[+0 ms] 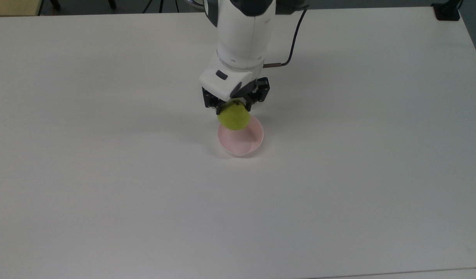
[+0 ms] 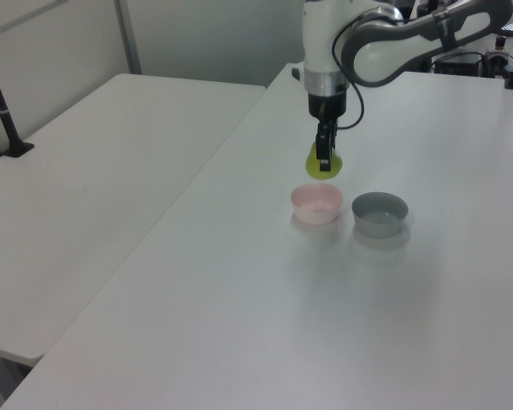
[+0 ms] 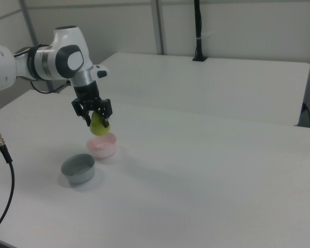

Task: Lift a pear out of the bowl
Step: 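Lift the pear up out of the pink bowl, then carry the pear beside the pink bowl and lower it onto the table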

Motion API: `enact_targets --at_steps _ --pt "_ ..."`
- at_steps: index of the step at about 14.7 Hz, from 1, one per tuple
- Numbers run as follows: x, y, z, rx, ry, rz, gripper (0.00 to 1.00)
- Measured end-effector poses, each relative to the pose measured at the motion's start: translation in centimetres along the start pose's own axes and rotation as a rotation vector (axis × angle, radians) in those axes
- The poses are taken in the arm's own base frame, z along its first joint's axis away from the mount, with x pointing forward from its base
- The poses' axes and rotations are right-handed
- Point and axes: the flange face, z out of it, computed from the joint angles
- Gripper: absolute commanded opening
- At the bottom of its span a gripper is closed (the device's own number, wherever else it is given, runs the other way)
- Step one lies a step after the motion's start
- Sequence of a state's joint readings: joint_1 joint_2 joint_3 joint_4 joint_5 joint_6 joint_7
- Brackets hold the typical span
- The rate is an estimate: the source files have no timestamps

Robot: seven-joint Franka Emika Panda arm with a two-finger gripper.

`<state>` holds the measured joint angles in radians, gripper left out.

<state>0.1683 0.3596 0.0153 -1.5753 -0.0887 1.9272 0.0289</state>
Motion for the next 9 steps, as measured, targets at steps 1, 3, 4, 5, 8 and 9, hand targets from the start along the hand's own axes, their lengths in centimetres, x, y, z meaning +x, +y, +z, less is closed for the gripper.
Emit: enact_targets --at_steps 1,3,4,5,8,9 --pt "-0.1 0.8 -0.3 -0.001 0.004 0.012 0.46" --pt "-0.2 3.0 -0.3 -0.002 0.003 0.046 0.46" --pt "-0.4 5.3 -0.2 -0.004 0.001 0.079 0.46" --pt "-0.6 7.8 -0.2 -0.006 0.003 0.101 0.46" --pt "-1.4 13.8 -0.5 -0.008 0.011 0.140 0.46" --pt "-1.5 14.8 -0.2 -0.009 0.011 0.146 0.47"
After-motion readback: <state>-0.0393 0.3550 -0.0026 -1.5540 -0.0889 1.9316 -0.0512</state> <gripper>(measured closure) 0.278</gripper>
